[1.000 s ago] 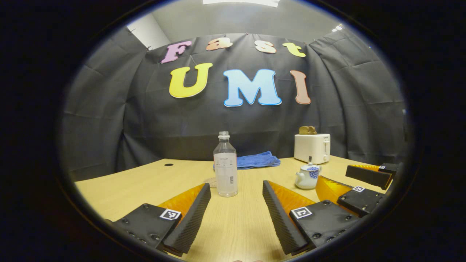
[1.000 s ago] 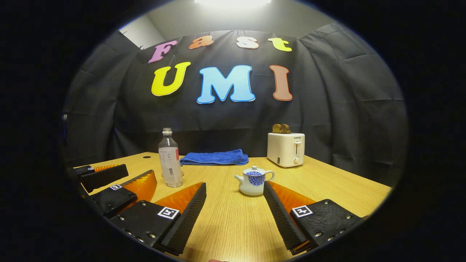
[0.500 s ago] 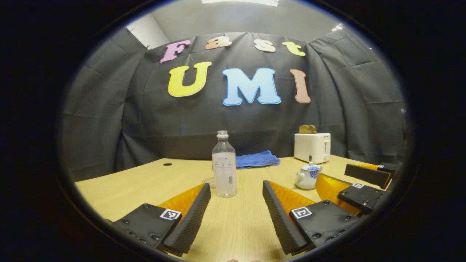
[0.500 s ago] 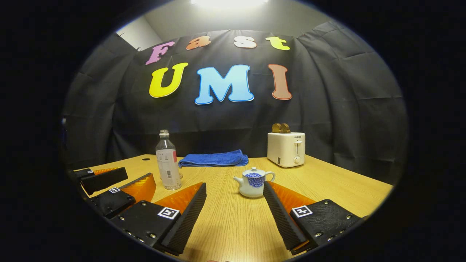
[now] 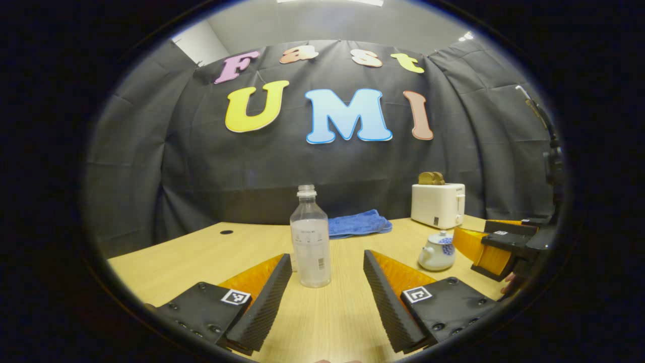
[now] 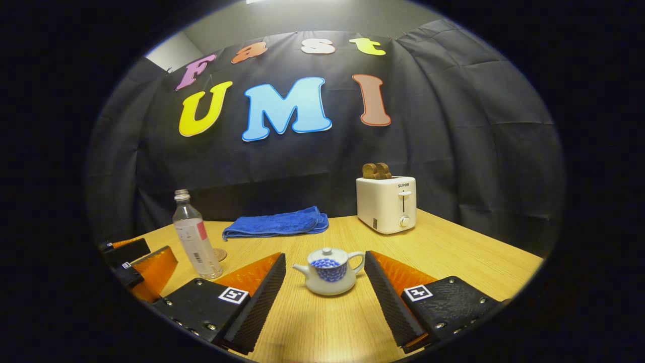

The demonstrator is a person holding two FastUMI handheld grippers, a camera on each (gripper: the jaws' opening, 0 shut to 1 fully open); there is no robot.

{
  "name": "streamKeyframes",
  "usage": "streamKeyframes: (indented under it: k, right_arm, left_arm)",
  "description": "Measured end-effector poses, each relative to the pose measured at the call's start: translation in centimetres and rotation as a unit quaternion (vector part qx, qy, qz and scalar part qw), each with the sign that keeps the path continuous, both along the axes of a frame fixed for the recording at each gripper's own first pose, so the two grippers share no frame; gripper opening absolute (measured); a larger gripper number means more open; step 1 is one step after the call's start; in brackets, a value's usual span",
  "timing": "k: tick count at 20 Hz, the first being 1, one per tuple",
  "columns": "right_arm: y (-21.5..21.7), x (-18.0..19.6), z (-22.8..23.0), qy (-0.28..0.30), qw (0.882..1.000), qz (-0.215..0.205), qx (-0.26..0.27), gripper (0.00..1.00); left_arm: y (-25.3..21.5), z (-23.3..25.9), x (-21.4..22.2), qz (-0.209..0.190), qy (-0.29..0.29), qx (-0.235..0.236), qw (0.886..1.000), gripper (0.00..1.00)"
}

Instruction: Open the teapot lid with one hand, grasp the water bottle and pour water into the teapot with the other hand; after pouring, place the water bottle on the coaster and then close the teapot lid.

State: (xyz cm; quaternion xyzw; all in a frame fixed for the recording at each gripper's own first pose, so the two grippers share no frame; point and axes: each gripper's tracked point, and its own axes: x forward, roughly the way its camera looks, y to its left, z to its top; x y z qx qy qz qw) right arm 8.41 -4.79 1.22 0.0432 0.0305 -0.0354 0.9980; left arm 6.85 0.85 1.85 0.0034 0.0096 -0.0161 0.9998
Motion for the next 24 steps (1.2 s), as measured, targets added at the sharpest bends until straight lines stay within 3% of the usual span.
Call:
streamKeyframes:
  k: [8,15,16,18,20,21,24]
  right_arm:
    - [-0.7,5.8,-0.1,0.006,0.999,-0.007,-0.047,0.93]
    - [-1.9,7.8,-1.6,0.033,0.998,-0.018,-0.042,0.85]
    - [-1.8,7.9,-1.6,0.035,0.998,-0.021,-0.046,0.71]
    - [-1.2,7.9,-1.6,0.037,0.998,-0.007,-0.048,0.63]
    - [-0.7,7.8,-1.7,0.042,0.997,-0.002,-0.059,0.36]
    - [-0.9,7.9,-1.8,0.043,0.997,-0.002,-0.063,0.30]
    - [-0.9,7.8,-1.7,0.043,0.997,0.002,-0.067,0.29]
  left_arm:
    - [1.4,0.7,4.1,0.006,-0.001,0.006,1.000,1.00]
    - [2.4,0.6,5.3,0.009,0.002,0.001,1.000,0.99]
    - [2.5,0.7,5.3,0.009,0.002,0.003,1.000,0.99]
    - [2.7,0.3,5.3,0.010,0.005,0.004,1.000,0.99]
    - [3.0,0.3,5.3,0.012,0.007,0.003,1.000,0.99]
    - [3.0,0.2,5.2,0.012,0.008,0.002,1.000,0.99]
    - [3.1,0.2,5.1,0.012,0.009,0.000,1.000,1.00]
